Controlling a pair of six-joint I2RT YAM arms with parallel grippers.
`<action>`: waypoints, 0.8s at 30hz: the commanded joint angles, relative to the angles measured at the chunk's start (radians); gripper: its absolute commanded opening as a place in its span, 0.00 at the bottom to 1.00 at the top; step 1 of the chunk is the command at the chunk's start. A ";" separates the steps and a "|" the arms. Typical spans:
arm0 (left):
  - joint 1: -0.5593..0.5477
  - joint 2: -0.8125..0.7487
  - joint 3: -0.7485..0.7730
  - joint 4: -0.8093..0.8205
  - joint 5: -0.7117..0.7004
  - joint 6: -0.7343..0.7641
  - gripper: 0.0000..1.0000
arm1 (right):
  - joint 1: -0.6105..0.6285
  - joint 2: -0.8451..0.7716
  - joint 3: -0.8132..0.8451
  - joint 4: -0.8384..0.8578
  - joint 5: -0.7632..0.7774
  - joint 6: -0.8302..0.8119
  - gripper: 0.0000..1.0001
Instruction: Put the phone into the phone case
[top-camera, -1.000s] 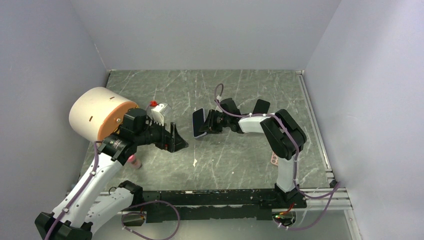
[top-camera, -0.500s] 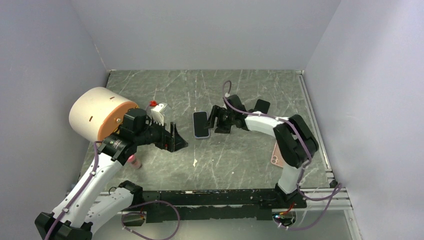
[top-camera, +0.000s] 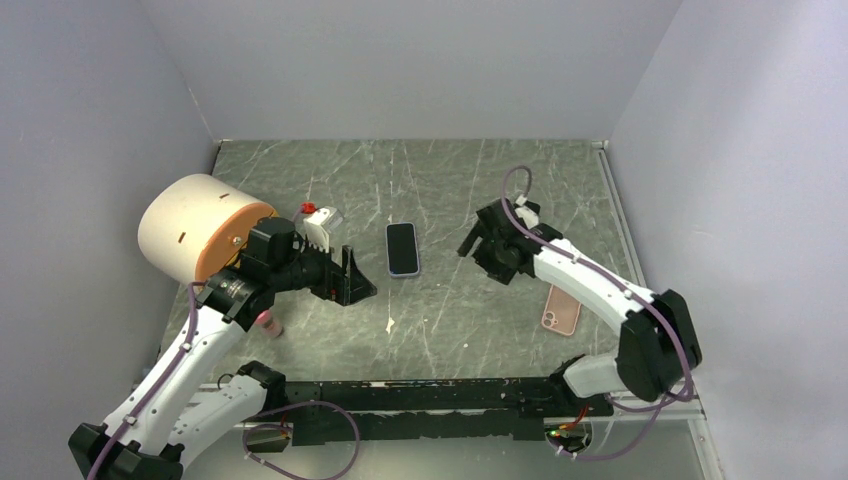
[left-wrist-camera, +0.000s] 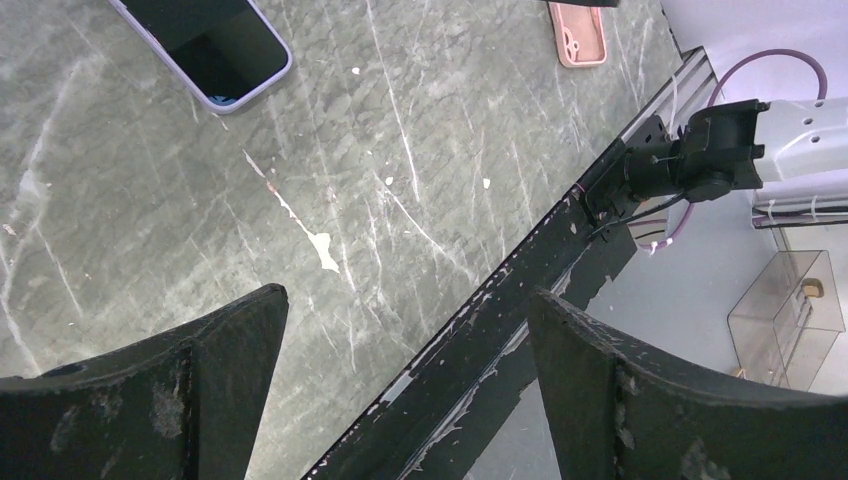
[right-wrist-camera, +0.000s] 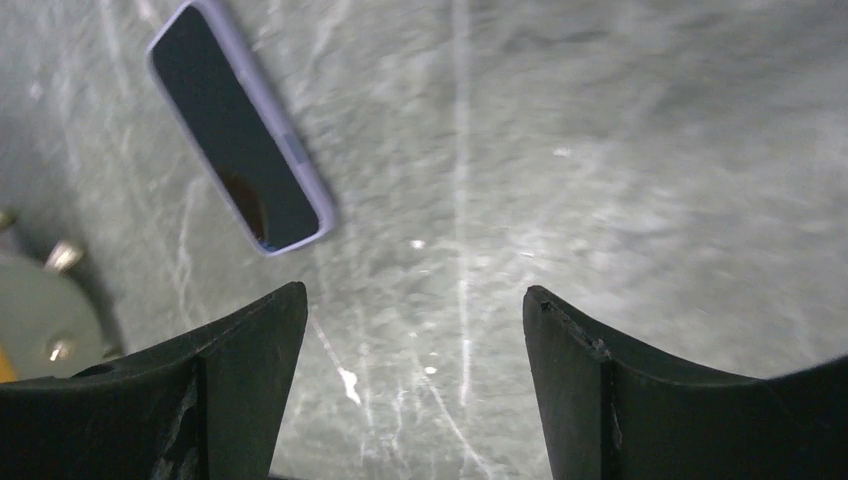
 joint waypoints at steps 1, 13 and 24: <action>-0.004 0.000 0.037 0.003 -0.002 0.021 0.94 | -0.011 -0.093 -0.028 -0.255 0.262 0.158 0.82; -0.004 0.013 0.038 0.009 0.010 0.023 0.94 | -0.085 -0.153 -0.179 -0.320 0.381 0.197 0.76; -0.004 0.002 0.033 0.012 0.009 0.017 0.94 | -0.207 -0.106 -0.233 -0.167 0.381 0.013 0.66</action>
